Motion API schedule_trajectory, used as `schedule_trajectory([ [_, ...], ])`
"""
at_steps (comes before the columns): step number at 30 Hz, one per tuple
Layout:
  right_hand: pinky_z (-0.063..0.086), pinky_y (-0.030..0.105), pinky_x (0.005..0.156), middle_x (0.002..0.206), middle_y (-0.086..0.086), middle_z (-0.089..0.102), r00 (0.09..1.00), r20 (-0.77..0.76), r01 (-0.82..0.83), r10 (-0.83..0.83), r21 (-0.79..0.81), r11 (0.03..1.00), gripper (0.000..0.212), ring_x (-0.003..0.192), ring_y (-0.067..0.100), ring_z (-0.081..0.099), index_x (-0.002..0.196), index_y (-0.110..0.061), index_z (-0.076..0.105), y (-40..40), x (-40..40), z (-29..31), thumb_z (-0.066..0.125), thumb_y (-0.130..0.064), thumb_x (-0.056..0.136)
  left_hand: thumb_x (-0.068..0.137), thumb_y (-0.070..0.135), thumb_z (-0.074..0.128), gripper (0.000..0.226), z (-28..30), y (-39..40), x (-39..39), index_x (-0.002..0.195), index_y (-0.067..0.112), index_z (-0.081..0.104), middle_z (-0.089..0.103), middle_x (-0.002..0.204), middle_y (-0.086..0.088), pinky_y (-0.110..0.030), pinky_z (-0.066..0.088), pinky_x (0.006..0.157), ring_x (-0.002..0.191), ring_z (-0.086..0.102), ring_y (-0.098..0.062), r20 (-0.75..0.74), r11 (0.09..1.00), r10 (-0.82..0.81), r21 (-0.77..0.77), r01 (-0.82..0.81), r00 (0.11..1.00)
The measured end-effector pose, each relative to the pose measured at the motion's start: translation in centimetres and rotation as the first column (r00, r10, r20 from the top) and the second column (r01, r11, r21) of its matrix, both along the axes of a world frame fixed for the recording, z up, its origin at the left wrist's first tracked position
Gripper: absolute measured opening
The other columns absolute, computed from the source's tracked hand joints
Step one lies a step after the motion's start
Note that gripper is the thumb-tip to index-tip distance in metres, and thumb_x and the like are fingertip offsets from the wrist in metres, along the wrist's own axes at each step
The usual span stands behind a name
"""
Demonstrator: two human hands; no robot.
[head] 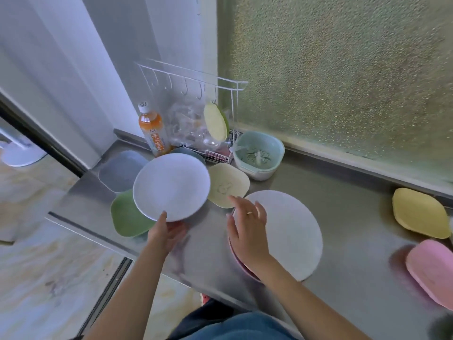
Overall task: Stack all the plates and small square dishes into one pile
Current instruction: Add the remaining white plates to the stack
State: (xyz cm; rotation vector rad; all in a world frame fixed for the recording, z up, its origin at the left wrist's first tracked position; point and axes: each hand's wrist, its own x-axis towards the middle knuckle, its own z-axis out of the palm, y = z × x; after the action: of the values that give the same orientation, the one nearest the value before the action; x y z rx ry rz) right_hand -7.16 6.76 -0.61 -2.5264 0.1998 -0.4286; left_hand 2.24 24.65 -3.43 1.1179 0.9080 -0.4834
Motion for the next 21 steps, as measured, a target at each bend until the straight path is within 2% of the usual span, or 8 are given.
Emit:
schedule_trajectory([
  [4, 0.03, 0.045, 0.107, 0.116, -0.008, 0.063, 0.999, -0.04, 0.022, -0.017, 0.107, 0.994, 0.036, 0.113, 0.012, 0.054, 0.126, -0.025, 0.044, 3.0, 2.7, -0.7, 0.035, -0.026, 0.091, 0.1, 0.007, 0.035, 0.039, -0.3, 1.2, 1.3, 0.138, -0.003, 0.034, 0.059, 0.115, -0.021, -0.04, 0.047, 0.095, 0.106, 0.059, -0.033, 0.05, 0.988, 0.046, -0.147, -0.038, 0.998],
  [6, 0.035, 0.042, 0.102, 0.116, -0.006, 0.063, 0.995, -0.024, 0.099, -0.096, 0.172, 0.98, 0.035, 0.106, 0.015, 0.057, 0.125, -0.022, 0.046, 3.0, 3.4, -1.1, 0.039, -0.023, 0.092, 0.1, 0.007, 0.036, 0.036, -0.6, 1.8, 1.6, 0.134, -0.002, 0.038, 0.061, 0.098, -0.017, -0.03, 0.06, 0.072, 0.089, 0.061, -0.028, 0.081, 0.985, 0.014, -0.175, 0.001, 0.997],
  [8, 0.039, 0.036, 0.097, 0.121, -0.001, 0.06, 0.981, -0.036, 0.19, -0.188, 0.291, 0.938, 0.033, 0.106, 0.02, 0.055, 0.126, -0.016, 0.048, 2.5, 4.1, -1.0, 0.044, -0.015, 0.094, 0.099, 0.008, 0.036, 0.031, -0.7, 2.4, 1.6, 0.129, -0.001, 0.042, 0.061, 0.088, -0.016, -0.027, 0.06, 0.053, 0.079, 0.06, -0.026, 0.107, 0.988, 0.007, -0.152, 0.009, 0.994],
  [11, 0.036, 0.024, 0.092, 0.129, 0.007, 0.054, 0.943, -0.133, 0.329, -0.305, 0.513, 0.793, 0.032, 0.118, 0.02, 0.05, 0.128, -0.01, 0.045, 1.7, 5.8, -0.7, 0.042, -0.013, 0.096, 0.098, 0.007, 0.036, 0.02, -0.5, 3.3, 1.4, 0.114, 0.001, 0.046, 0.061, 0.085, -0.017, -0.028, 0.059, 0.048, 0.076, 0.061, -0.027, 0.133, 0.994, -0.035, -0.095, 0.047, 0.99],
  [14, 0.038, 0.023, 0.083, 0.119, 0.008, 0.06, 0.882, -0.203, 0.45, -0.425, 0.629, 0.634, 0.03, 0.105, 0.019, 0.059, 0.126, -0.012, 0.046, 0.8, 7.5, -0.1, 0.038, -0.017, 0.098, 0.097, 0.007, 0.037, 0.016, 0.3, 4.1, 1.4, 0.099, 0.005, 0.053, 0.069, 0.073, -0.014, -0.028, 0.058, 0.047, 0.062, 0.069, -0.025, 0.148, 0.971, -0.213, -0.079, 0.226, 0.966],
  [16, 0.04, 0.022, 0.074, 0.109, 0.006, 0.062, 0.839, -0.203, 0.489, -0.504, 0.686, 0.538, 0.029, 0.09, 0.015, 0.062, 0.122, -0.012, 0.051, 0.0, 8.0, 0.4, 0.034, -0.018, 0.099, 0.097, 0.008, 0.039, 0.016, 0.7, 4.3, 1.5, 0.099, 0.008, 0.055, 0.07, 0.078, -0.015, -0.028, 0.058, 0.05, 0.058, 0.071, -0.022, 0.166, 0.917, -0.383, -0.05, 0.396, 0.909],
  [17, 0.039, 0.023, 0.075, 0.108, 0.005, 0.062, 0.821, -0.204, 0.507, -0.533, 0.689, 0.518, 0.03, 0.092, 0.016, 0.061, 0.121, -0.012, 0.053, -0.6, 7.9, 0.6, 0.034, -0.018, 0.098, 0.097, 0.008, 0.039, 0.017, 0.9, 4.2, 1.5, 0.102, 0.01, 0.055, 0.068, 0.083, -0.016, -0.029, 0.059, 0.052, 0.059, 0.072, -0.021, 0.179, 0.876, -0.469, -0.031, 0.481, 0.865],
  [21, 0.035, 0.025, 0.082, 0.112, 0.005, 0.062, 0.803, -0.206, 0.553, -0.559, 0.606, 0.572, 0.027, 0.1, 0.019, 0.054, 0.116, -0.012, 0.058, -2.8, 6.3, 0.2, 0.041, -0.018, 0.096, 0.096, 0.011, 0.042, 0.018, 2.0, 2.6, 1.3, 0.101, 0.014, 0.059, 0.069, 0.086, -0.014, -0.032, 0.06, 0.064, 0.069, 0.07, -0.025, 0.231, 0.701, -0.702, 0.053, 0.712, 0.674],
])
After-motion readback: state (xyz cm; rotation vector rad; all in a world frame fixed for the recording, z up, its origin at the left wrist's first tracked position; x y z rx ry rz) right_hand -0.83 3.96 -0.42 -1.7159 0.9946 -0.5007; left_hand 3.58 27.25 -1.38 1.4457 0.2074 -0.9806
